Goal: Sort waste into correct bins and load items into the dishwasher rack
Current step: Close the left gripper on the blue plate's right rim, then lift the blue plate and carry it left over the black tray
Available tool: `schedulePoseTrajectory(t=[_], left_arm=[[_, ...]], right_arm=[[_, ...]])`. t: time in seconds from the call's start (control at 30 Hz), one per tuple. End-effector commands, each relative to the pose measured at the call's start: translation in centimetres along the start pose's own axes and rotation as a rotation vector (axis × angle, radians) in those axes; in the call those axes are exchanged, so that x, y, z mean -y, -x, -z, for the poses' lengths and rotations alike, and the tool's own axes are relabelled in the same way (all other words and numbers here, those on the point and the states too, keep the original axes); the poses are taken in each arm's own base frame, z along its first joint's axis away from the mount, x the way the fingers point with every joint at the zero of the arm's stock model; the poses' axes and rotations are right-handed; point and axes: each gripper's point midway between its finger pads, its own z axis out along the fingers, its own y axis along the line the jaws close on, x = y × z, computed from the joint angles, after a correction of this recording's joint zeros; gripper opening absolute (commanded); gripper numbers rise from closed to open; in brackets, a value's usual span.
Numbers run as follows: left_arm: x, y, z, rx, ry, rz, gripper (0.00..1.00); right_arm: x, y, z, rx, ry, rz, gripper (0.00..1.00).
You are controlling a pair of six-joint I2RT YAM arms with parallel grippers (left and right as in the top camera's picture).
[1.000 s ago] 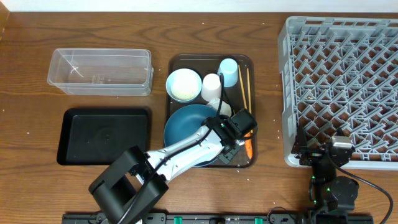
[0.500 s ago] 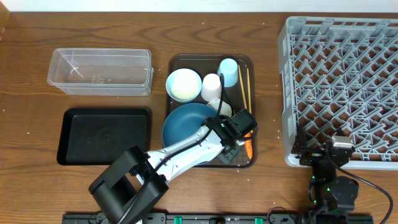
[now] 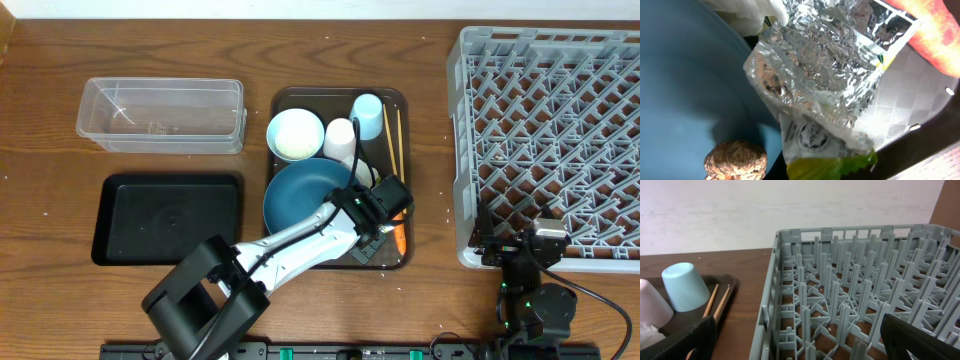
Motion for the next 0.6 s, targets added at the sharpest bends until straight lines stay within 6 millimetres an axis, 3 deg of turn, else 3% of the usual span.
schedulePoseTrajectory(t=[0.0, 0.57], left_arm=[[0.0, -0.1, 1.3, 0.024, -0.007, 0.012, 0.06], [-0.6, 0.5, 9.2, 0.208, -0.057, 0.161, 0.06]], right_arm=[[0.3, 0.0, 0.0, 0.002, -0.014, 0.001, 0.99], [0.3, 0.0, 0.0, 0.002, -0.014, 0.001, 0.99]])
